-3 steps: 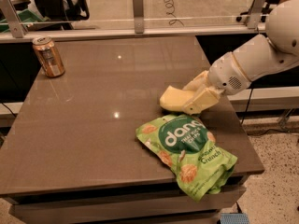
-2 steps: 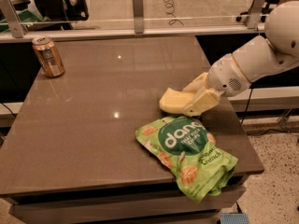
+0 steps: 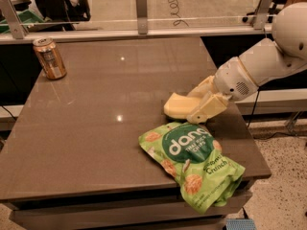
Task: Move sponge near green rice chip bag
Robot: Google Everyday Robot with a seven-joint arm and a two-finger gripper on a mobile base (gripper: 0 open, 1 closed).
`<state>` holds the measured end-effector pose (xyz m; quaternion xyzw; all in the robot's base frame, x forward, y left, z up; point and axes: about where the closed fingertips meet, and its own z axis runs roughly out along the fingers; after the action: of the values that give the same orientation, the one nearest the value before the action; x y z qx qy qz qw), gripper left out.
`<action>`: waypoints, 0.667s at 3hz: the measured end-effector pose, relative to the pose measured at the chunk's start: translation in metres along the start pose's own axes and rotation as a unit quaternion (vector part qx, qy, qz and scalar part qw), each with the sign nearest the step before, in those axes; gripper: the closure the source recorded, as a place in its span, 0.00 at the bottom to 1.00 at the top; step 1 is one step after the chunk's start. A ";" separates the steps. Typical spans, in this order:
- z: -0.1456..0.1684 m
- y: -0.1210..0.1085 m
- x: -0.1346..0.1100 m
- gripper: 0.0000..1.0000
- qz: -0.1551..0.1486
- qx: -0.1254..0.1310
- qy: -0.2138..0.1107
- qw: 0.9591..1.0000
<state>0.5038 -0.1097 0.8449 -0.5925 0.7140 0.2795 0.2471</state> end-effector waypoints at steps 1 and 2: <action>-0.001 -0.001 0.000 0.00 -0.002 0.001 0.000 1.000; -0.011 -0.009 0.001 0.00 -0.001 0.014 -0.001 1.000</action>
Offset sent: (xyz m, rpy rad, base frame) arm 0.0191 -0.0263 0.0146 -0.0062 -0.0496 -0.0502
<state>0.5118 -0.1192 0.8507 -0.5897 0.7167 0.2700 0.2563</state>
